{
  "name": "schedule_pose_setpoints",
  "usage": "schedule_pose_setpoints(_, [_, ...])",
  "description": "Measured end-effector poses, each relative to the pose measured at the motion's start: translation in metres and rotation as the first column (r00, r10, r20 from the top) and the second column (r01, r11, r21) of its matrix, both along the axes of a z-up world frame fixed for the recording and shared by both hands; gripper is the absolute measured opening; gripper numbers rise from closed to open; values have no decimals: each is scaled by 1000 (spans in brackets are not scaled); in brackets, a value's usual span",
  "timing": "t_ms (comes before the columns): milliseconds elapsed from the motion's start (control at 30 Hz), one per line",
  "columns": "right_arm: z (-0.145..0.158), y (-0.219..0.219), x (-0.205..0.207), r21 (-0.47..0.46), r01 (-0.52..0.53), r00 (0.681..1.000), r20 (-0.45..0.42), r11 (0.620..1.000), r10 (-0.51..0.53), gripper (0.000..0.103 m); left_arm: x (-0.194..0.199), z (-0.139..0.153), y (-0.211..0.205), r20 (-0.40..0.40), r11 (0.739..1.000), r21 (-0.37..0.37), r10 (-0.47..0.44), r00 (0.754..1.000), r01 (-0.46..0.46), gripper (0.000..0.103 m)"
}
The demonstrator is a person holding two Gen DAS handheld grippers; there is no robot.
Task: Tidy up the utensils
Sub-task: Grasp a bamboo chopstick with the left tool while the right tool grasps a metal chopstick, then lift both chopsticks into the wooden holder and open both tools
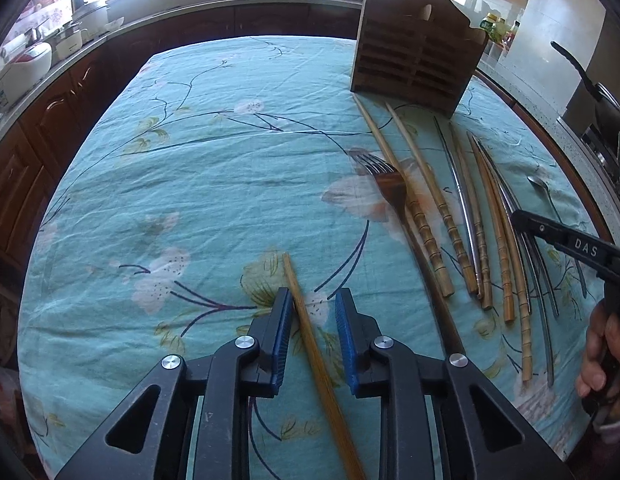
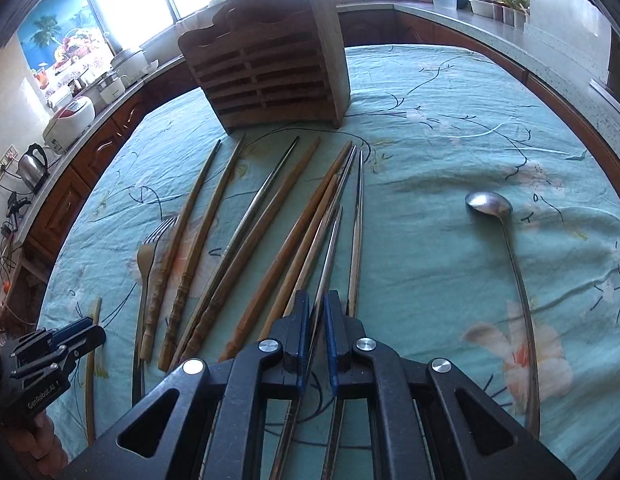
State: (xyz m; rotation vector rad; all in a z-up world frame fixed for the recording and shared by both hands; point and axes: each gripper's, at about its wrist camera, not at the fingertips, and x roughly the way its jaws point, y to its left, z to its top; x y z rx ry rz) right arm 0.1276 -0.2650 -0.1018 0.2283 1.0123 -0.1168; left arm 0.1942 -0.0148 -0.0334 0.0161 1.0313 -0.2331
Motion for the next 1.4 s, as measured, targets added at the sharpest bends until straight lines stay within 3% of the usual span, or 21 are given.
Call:
schedule_pose_setpoints(167, [-1, -4, 22, -24, -3, 1000, -21, 1000, 2, 11, 7, -3, -7, 5, 999, 28, -29, 1000, 29, 8])
schedule_pose_setpoints(400, [-4, -3, 30, -87, -31, 999, -10, 996, 30, 8, 8, -6, -3, 9, 999, -8, -32, 999, 32, 3])
schedule_pose_setpoints(567, [4, -3, 20, -19, -31, 999, 22, 999, 32, 5, 2, 2, 4, 13, 997, -59, -40, 999, 40, 3])
schedule_pose_setpoints(800, [39, -1, -14, 69, -49, 991, 124, 996, 40, 5, -13, 37, 17, 78, 989, -142, -37, 996, 47, 3])
schedule_pose_setpoints(1133, [108, 2, -52, 65, -66, 960, 276, 996, 45, 5, -47, 108, 48, 237, 962, -264, -10, 971, 75, 3])
schedule_pose_setpoints(1400, [149, 6, -64, 51, -94, 927, 369, 994, 69, 4, -67, 131, 64, 303, 951, -299, 15, 953, 80, 3])
